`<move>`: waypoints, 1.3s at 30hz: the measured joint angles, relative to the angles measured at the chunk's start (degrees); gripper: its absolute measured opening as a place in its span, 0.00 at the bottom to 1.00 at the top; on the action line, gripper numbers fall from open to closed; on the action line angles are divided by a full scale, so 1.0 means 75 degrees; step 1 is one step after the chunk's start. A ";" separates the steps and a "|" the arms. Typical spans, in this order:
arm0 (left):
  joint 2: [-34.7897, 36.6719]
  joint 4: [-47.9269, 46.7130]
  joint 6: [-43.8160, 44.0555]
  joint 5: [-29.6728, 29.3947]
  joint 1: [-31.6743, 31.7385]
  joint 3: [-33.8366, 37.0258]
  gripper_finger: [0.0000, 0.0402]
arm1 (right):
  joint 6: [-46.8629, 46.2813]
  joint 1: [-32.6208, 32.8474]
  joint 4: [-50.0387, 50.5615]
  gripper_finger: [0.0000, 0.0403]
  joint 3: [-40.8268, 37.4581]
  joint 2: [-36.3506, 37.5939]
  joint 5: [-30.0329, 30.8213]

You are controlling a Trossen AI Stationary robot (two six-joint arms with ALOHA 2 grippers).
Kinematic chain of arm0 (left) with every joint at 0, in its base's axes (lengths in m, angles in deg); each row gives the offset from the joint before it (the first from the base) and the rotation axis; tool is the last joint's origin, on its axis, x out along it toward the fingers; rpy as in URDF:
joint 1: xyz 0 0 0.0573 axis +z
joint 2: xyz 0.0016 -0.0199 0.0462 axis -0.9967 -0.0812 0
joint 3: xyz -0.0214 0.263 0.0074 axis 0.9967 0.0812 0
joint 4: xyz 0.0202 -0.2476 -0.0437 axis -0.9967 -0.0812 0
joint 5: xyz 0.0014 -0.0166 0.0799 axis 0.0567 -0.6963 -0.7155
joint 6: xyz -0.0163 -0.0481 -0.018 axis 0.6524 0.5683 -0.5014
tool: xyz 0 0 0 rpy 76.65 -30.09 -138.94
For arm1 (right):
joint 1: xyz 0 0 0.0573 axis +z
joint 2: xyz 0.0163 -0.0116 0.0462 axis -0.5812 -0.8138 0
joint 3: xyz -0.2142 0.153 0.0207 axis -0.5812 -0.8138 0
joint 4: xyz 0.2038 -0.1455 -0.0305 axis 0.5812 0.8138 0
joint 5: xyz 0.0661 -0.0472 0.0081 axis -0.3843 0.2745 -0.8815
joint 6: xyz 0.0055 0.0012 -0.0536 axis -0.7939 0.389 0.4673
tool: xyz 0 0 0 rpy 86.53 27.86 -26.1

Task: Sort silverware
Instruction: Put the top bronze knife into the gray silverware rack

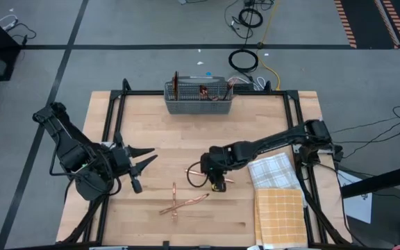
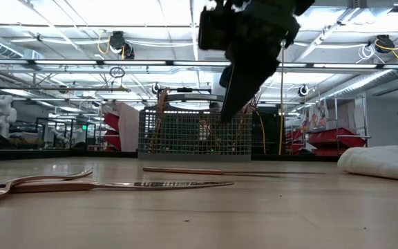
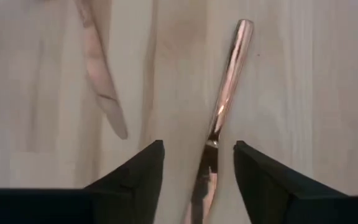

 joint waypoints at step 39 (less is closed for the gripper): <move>-0.0003 -0.0281 -0.0003 0.0005 0.0000 0.0000 0.25 | -0.2165 -0.0023 -0.0228 0.07 0.0090 -0.2106 0.1296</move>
